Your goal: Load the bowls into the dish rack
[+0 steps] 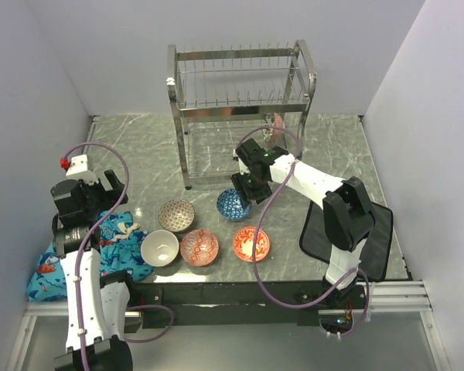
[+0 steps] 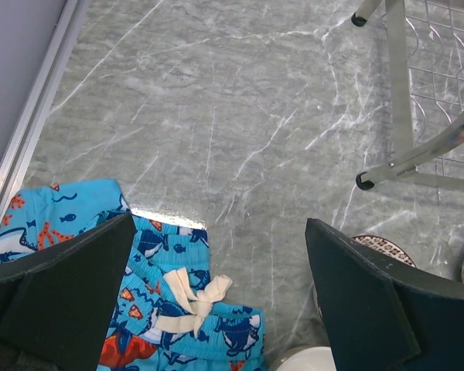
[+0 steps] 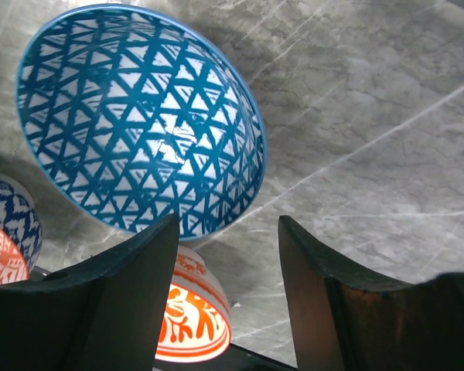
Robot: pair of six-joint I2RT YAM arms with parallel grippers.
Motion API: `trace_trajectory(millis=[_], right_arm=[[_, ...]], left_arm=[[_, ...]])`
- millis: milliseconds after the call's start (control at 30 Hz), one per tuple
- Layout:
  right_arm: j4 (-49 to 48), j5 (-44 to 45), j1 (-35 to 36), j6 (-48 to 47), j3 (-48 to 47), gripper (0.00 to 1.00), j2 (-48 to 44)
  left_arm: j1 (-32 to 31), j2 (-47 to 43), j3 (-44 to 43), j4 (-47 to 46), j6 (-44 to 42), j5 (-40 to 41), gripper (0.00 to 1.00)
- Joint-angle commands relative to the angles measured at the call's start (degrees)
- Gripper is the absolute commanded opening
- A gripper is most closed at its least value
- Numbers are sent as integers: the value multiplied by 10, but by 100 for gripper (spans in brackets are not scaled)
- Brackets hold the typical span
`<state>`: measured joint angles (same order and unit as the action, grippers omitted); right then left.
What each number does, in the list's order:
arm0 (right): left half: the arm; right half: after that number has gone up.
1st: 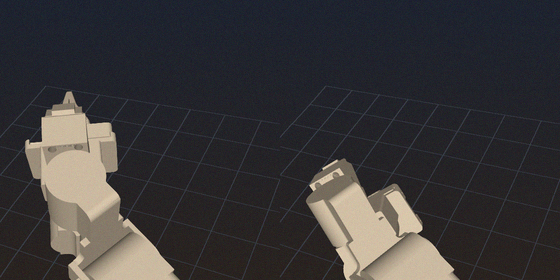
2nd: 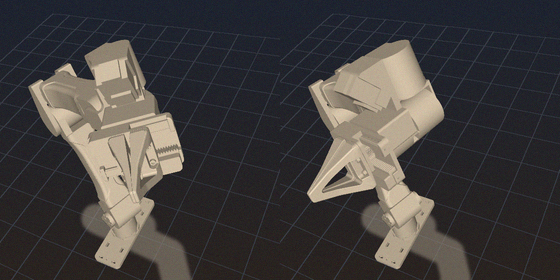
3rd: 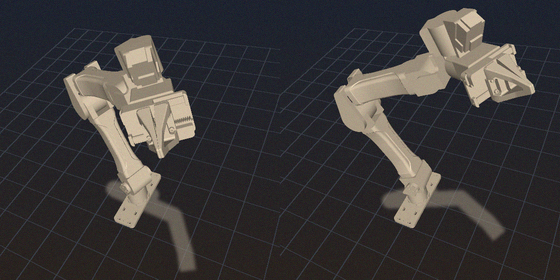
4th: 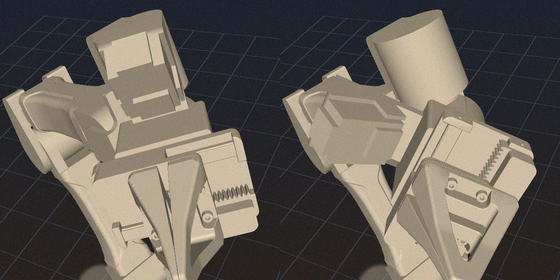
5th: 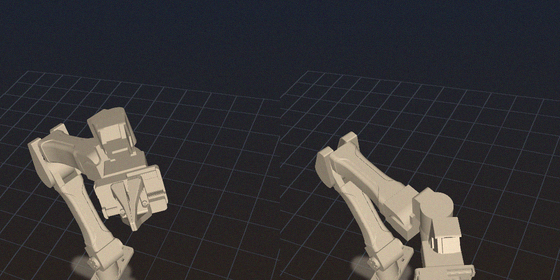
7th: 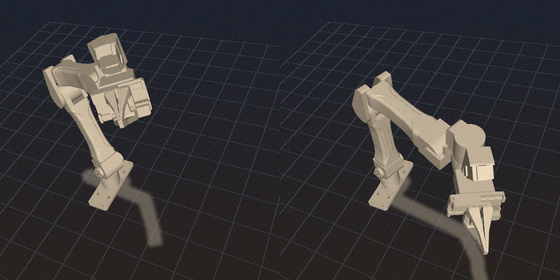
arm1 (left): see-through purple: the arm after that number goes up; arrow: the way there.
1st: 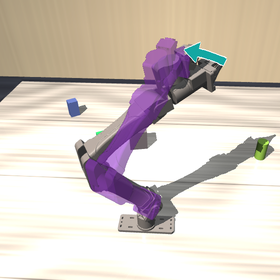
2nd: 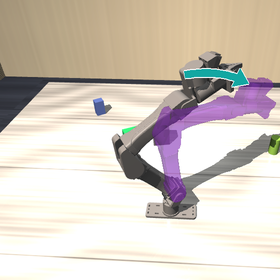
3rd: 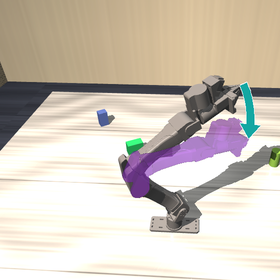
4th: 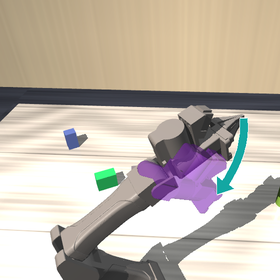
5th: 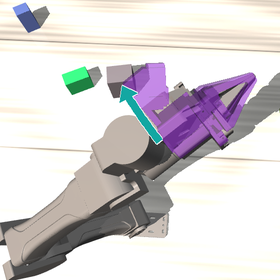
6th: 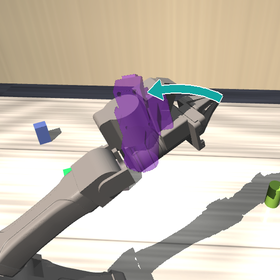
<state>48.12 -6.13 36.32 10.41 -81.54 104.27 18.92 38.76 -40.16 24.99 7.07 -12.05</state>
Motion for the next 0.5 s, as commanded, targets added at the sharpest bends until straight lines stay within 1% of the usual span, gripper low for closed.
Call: trace_trajectory(millis=[0, 167, 233, 300, 467], right_arm=[[-6, -8, -6, 10, -23, 61, 8], [-11, -23, -16, 8, -16, 53, 18], [-14, -25, -18, 3, -23, 48, 25], [-14, -28, -17, 0, -32, 47, 35], [-15, -32, -16, -7, -60, 47, 53]], left_arm=[[9, -14, -11, 2, 15, -18, 100], [14, -17, -11, -2, 20, -22, 99], [16, -16, -12, 0, 22, -18, 99], [16, -14, -12, 2, 22, -21, 100], [18, -12, -12, -1, 23, -24, 99]])
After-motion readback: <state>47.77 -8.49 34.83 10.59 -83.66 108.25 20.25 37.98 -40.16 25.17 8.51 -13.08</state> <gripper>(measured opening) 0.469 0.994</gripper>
